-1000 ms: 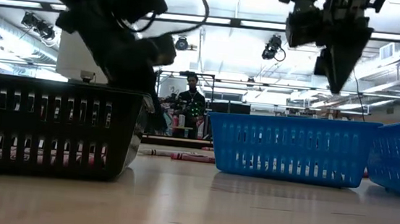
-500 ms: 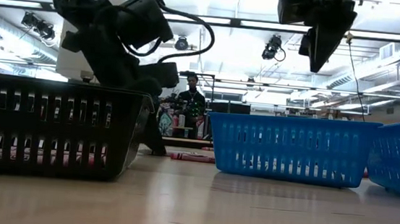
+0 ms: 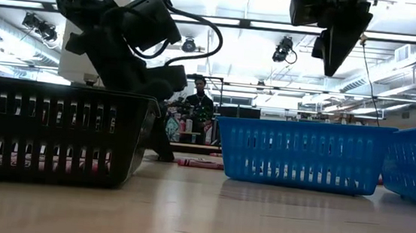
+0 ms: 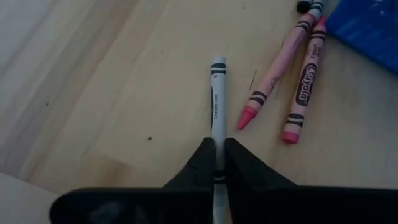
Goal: Sort crayons
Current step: Put the white crayon into the left blue bin
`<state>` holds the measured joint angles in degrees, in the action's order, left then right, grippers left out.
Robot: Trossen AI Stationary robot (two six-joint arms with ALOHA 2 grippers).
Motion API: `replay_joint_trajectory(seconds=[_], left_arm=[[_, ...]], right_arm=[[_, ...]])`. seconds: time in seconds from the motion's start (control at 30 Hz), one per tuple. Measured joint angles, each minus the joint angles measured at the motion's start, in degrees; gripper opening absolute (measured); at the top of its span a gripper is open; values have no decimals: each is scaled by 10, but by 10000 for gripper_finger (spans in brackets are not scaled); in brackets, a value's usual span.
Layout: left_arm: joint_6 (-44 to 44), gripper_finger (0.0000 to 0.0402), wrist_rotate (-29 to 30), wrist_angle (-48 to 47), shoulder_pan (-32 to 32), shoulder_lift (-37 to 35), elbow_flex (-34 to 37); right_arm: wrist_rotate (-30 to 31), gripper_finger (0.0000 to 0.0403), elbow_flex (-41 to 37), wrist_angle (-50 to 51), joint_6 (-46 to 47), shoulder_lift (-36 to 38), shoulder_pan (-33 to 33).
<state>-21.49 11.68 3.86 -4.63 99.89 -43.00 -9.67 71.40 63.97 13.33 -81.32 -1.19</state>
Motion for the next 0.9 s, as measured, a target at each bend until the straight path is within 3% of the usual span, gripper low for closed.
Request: replay_joint_trajectory(seconds=[0.27,0.9], left_arm=[[-40,16,4,-23,-1,-31,5],[-66,14,12,-75,-84,-214,3]], right_arm=[[1,128,0,1,6,0,0],[27,128,0,-27,-6,0,-5]])
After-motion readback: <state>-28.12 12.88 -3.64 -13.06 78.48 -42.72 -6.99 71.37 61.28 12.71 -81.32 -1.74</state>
